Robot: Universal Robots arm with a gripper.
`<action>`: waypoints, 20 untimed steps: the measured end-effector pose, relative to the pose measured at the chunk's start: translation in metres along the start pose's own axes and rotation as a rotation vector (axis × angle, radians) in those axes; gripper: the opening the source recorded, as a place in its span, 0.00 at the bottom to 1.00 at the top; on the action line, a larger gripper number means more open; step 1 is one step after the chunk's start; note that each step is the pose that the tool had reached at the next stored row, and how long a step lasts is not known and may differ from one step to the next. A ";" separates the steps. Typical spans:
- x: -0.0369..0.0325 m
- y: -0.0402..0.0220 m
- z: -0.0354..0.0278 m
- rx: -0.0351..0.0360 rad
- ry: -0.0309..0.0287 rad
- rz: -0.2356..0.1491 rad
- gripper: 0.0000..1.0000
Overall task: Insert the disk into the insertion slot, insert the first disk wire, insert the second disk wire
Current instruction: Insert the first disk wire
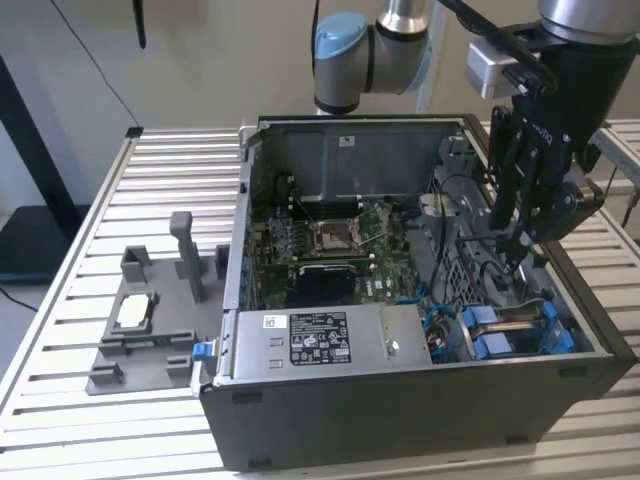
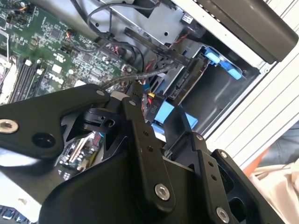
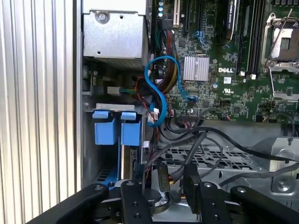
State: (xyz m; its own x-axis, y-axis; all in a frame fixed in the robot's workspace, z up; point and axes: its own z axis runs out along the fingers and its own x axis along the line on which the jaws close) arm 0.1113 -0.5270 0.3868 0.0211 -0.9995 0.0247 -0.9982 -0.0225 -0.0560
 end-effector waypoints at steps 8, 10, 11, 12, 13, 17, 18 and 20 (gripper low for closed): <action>-0.0009 -0.0001 -0.0020 -0.0003 0.0129 -0.001 0.47; -0.0009 -0.0001 -0.0020 -0.0003 0.0139 -0.001 0.47; -0.0009 -0.0001 -0.0020 -0.0003 0.0144 -0.001 0.47; -0.0009 -0.0001 -0.0021 -0.0003 0.0149 -0.001 0.47; -0.0009 -0.0001 -0.0021 -0.0003 0.0154 -0.001 0.47; -0.0009 -0.0001 -0.0020 -0.0003 0.0173 -0.001 0.47; -0.0009 -0.0001 -0.0021 -0.0004 0.0179 -0.001 0.44; -0.0009 -0.0001 -0.0021 -0.0004 0.0188 -0.001 0.38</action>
State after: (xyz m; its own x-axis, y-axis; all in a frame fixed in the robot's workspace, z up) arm 0.1113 -0.5261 0.3889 0.0211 -0.9988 0.0435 -0.9982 -0.0235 -0.0556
